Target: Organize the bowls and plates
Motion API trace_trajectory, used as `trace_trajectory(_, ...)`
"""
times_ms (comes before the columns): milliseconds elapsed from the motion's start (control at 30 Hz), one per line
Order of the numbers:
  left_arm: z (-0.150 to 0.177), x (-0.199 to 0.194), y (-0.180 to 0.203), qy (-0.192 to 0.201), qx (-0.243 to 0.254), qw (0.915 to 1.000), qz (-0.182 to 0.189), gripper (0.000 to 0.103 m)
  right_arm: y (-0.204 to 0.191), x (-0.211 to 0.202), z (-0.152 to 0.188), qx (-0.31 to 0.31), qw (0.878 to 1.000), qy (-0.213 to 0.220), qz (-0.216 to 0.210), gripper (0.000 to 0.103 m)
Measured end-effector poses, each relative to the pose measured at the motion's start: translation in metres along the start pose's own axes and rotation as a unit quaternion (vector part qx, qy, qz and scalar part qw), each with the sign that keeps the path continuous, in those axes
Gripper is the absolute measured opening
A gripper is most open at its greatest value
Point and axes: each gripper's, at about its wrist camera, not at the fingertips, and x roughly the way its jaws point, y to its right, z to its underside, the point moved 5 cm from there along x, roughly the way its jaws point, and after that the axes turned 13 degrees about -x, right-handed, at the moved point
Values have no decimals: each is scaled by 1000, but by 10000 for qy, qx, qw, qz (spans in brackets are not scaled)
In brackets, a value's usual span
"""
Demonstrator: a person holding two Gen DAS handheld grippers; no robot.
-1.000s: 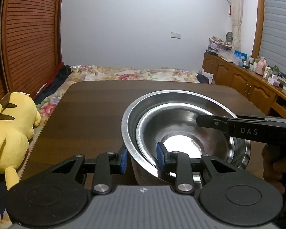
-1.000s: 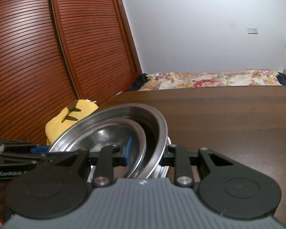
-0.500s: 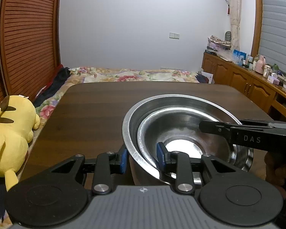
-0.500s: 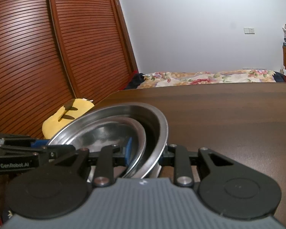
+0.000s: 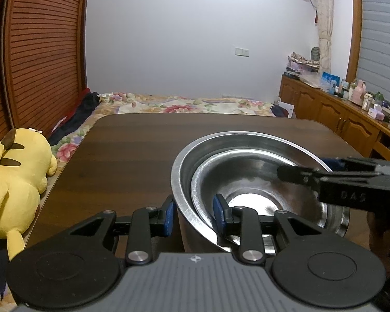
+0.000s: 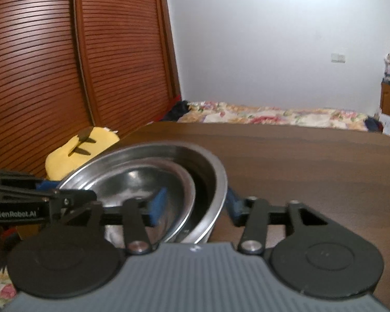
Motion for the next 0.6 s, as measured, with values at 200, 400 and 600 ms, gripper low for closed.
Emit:
trace_trajectory(200, -1, -1, -1, 58, -56, 9999, -69, 43, 7, -7, -5, 82, 9999, 93, 3, 55)
trace_trajectory(400, -5, -8, -3, 190, 2, 9996, -186, 63, 7, -13, -5, 75, 9998, 145, 65, 55)
trace_trajectory(600, -11, -23, 1, 499, 121, 9983, -291, 84, 11, -29, -9, 67, 9995, 255, 166, 60)
